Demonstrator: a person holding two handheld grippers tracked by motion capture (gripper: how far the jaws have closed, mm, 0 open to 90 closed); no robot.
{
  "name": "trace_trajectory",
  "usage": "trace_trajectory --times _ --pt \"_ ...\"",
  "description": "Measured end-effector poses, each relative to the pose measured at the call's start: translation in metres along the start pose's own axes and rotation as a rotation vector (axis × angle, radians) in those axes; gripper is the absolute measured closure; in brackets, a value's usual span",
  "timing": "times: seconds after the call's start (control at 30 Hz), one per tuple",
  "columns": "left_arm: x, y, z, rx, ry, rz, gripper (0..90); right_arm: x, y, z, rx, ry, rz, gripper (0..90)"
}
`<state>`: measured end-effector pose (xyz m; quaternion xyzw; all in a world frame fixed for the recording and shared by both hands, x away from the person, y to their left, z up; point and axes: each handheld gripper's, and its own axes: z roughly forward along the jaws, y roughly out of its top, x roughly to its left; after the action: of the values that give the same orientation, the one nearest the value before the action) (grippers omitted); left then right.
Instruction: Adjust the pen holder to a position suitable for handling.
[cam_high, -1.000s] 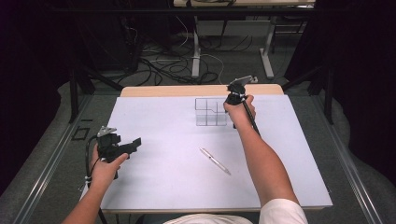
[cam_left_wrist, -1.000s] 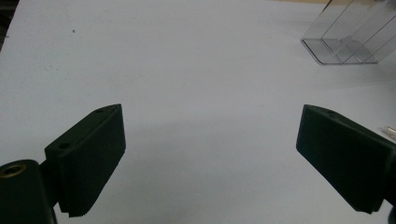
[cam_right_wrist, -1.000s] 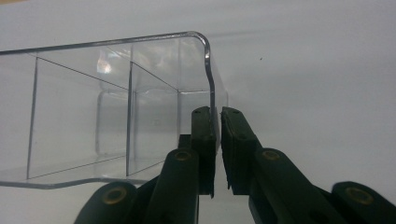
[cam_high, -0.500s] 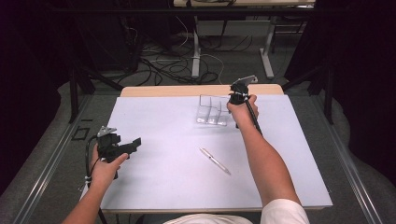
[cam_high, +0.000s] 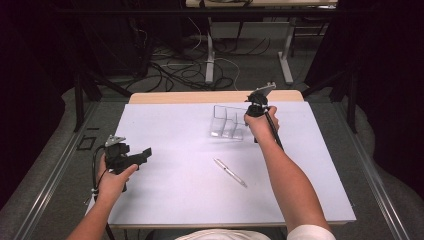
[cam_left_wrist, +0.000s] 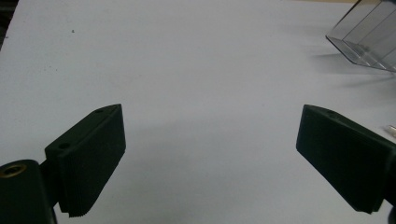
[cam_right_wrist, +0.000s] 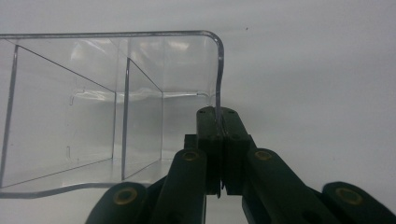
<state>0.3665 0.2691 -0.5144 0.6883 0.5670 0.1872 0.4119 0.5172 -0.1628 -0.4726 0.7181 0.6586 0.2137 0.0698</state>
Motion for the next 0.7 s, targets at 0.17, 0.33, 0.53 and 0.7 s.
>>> trace_trajectory --times 0.17,0.33,0.53,0.7 --pt "0.001 0.000 0.000 0.001 0.002 -0.001 8.3 -0.003 -0.009 -0.004 0.012 0.028 0.012 88.9" --pt "0.001 0.000 0.000 0.000 0.005 0.000 8.3 -0.004 -0.018 -0.007 0.025 0.044 0.008 88.9" --pt "0.001 0.000 0.000 0.001 0.006 0.001 8.3 0.000 -0.025 -0.013 0.056 0.054 -0.022 88.9" --pt "0.001 0.000 0.000 0.002 0.005 0.001 8.3 0.009 -0.028 -0.013 0.070 0.049 -0.026 88.7"
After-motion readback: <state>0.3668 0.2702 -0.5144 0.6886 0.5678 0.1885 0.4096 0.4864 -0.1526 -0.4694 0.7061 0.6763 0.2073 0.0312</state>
